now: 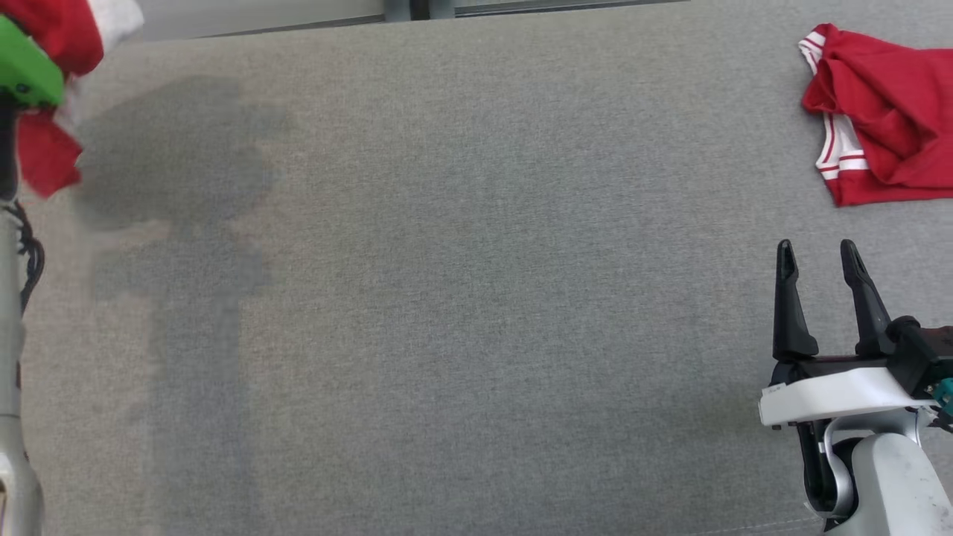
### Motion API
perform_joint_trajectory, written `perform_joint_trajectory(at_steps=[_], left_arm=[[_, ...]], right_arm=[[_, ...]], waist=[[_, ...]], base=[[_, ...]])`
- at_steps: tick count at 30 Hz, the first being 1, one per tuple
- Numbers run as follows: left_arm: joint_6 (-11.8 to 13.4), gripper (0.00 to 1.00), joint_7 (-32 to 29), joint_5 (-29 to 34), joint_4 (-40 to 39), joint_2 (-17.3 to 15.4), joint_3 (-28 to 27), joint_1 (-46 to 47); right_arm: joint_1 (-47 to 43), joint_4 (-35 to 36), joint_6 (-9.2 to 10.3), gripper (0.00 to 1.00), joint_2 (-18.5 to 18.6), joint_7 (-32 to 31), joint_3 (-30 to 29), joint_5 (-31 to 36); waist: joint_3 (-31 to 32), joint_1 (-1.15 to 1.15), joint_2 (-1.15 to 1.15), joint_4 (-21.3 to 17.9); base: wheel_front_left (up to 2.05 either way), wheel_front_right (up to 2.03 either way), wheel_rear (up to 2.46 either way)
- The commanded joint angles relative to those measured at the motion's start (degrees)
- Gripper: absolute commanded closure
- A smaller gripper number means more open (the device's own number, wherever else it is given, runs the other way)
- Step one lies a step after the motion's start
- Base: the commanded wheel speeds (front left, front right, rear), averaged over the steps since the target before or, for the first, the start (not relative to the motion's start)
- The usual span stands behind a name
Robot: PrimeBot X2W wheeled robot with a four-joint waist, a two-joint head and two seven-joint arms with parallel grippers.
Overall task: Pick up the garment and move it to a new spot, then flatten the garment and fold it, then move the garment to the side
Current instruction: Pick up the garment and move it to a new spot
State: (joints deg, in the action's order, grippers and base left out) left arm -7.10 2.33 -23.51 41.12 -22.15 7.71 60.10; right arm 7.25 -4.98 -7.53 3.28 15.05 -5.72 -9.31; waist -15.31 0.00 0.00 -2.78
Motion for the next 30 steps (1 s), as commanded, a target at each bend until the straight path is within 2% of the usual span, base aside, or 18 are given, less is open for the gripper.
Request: perform_joint_trajectory(at_steps=[1,8,14,20,30], left_arm=[[-0.23,1.00,-0.07,1.08,-1.63,0.76,0.75,0.93],[-0.27,1.00,-2.35,0.74,-11.51,4.48,4.73,0.16],[0.10,1.00,-3.98,0.44,-14.99,8.61,8.12,-2.36],[1.13,1.00,-3.41,-0.10,-14.90,12.78,10.91,-7.02],[1.75,1.00,0.12,-1.46,-9.75,17.41,16.04,-20.70]], right_arm=[[-0.75,-0.13,0.10,0.00,-0.08,0.16,0.14,-0.34],[-1.31,-0.68,0.09,0.00,-0.33,0.17,1.20,-1.86],[-2.11,-1.13,0.09,0.00,-0.38,0.16,1.59,-4.00],[-2.14,-1.16,0.10,0.00,-0.38,0.16,2.25,-5.20],[-1.90,-1.17,0.10,0.00,-0.38,0.16,2.04,-5.67]], waist=[[1.98,0.00,0.00,-2.59],[3.53,0.00,0.00,-8.55],[4.23,0.00,0.00,-12.72],[3.92,0.00,0.00,-15.02],[3.44,0.00,0.00,-15.27]], base=[[0.00,0.00,0.00],[0.00,0.00,0.00],[0.00,0.00,0.00],[0.00,0.00,0.00],[0.00,0.00,0.00]])
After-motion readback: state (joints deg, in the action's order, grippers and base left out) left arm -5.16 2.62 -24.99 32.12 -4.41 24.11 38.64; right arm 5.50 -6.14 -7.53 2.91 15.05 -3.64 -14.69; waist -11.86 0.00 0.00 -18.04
